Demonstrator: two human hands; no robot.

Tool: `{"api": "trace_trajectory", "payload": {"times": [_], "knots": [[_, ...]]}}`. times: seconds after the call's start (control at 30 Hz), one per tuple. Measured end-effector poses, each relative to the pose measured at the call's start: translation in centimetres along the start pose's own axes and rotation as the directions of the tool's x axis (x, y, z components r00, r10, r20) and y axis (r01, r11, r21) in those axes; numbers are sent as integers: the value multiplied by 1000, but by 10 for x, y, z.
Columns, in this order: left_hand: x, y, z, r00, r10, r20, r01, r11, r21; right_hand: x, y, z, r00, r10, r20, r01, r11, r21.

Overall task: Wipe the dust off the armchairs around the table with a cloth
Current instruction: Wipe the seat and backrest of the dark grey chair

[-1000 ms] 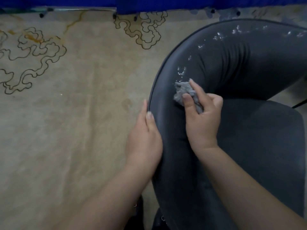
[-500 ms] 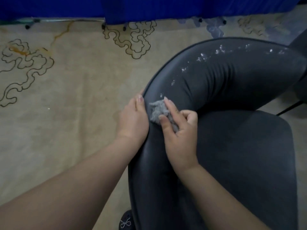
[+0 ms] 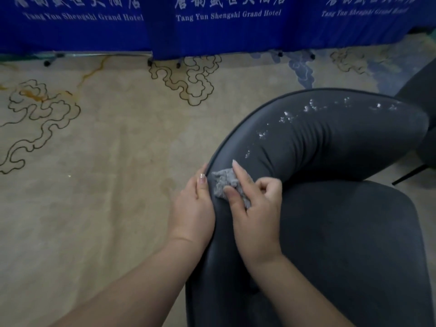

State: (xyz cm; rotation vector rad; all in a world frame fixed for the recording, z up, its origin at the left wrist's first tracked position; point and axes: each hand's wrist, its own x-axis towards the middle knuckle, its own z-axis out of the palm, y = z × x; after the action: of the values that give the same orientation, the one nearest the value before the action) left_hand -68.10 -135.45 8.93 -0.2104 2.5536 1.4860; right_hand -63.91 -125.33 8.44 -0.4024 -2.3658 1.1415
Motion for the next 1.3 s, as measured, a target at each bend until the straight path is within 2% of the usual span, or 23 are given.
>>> {"api": "trace_trajectory", "payload": {"times": [0.13,0.3,0.4,0.5,0.67,0.77,0.9,0.97,1.1,1.2,1.3], "knots": [[0,0,0,1000,-7,4,7,1000,5,14,-2,0,998,56,34,-56,998,0],[2,-1,1,1000,3,15,-2,1000,-14,-36,-3,-11,998,-23,61,21,999,30],[2,-1,1,1000,5,5,-5,1000,-2,1,-1,-4,997,-70,42,72,996,-52],[2,-1,2,1000,21,-4,-21,1000,-12,30,-2,4,1000,-9,4,9,999,-48],[3,-2,3,1000,14,2,-14,999,-45,-39,0,-13,996,-74,46,74,997,4],[4,-3,3,1000,10,7,-9,999,-47,-28,3,-12,992,-112,62,114,993,-20],[3,-2,1,1000,29,2,-29,1000,-10,36,1,2,1000,30,5,-30,999,-34],[3,-2,1,999,32,8,-32,999,3,21,4,-2,1000,6,30,-5,1000,-20],[2,-2,0,1000,16,4,-16,1000,-19,-62,9,-24,986,-108,127,107,994,17],[3,-2,0,1000,15,5,-15,1000,-1,-56,11,-21,990,-107,89,109,994,-15],[3,1,0,1000,27,9,-27,999,24,5,5,-5,998,-63,0,63,997,-45]]}}
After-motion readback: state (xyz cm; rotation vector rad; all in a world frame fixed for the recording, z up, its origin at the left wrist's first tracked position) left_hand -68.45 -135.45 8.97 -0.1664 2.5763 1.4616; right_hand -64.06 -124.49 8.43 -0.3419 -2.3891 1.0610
